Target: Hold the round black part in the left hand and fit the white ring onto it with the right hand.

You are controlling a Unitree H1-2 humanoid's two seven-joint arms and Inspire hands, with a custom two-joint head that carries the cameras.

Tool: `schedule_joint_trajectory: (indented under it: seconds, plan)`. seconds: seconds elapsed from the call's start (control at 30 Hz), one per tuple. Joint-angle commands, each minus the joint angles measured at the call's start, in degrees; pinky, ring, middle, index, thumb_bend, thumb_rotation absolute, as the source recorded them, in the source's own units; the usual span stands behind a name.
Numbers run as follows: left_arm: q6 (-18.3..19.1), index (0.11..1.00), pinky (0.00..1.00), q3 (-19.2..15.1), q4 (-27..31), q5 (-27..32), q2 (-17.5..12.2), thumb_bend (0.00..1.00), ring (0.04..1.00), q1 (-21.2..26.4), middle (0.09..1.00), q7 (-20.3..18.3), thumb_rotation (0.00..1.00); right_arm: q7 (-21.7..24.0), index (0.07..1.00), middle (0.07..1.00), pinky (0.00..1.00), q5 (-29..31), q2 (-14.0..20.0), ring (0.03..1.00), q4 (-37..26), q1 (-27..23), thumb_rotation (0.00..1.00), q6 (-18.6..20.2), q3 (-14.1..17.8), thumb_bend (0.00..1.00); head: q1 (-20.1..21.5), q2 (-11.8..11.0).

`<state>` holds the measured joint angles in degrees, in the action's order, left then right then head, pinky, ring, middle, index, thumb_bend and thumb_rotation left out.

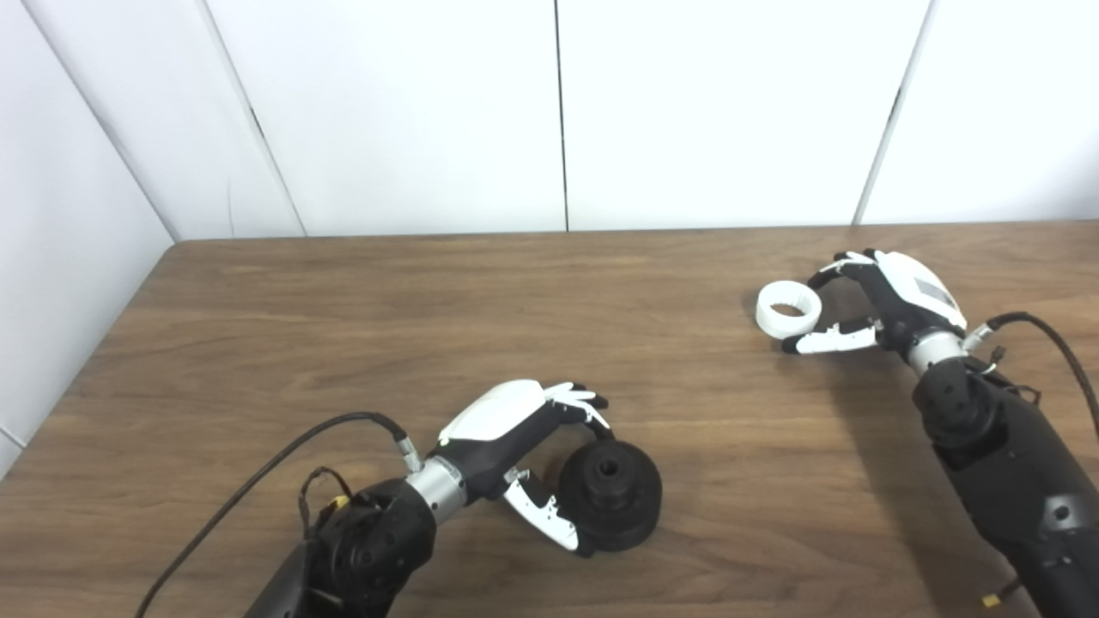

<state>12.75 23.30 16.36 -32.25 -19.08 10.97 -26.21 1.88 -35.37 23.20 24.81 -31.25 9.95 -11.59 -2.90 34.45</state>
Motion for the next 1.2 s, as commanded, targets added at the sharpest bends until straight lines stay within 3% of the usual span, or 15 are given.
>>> schedule_joint_trajectory:
  seconds: [0.0, 1.17]
  plan:
    - [0.14, 0.607, 0.87, 0.38, 0.92, -0.59, -0.24, 0.90, 0.969, 0.35, 0.907, -0.89, 0.21, -1.21, 0.709, 0.914, 0.98, 0.18, 1.21, 1.000, -0.73, -4.11, 0.39, -2.24, 0.12, 0.92, -0.12, 0.08]
    - [0.01, 0.597, 0.87, 0.20, 1.15, -1.42, 0.97, 0.90, 0.965, -0.01, 0.900, -0.48, 0.21, -3.40, 0.701, 0.909, 0.95, 1.74, -0.98, 0.995, 2.98, -5.74, 0.38, -3.38, -0.87, 0.91, -0.88, 0.48]
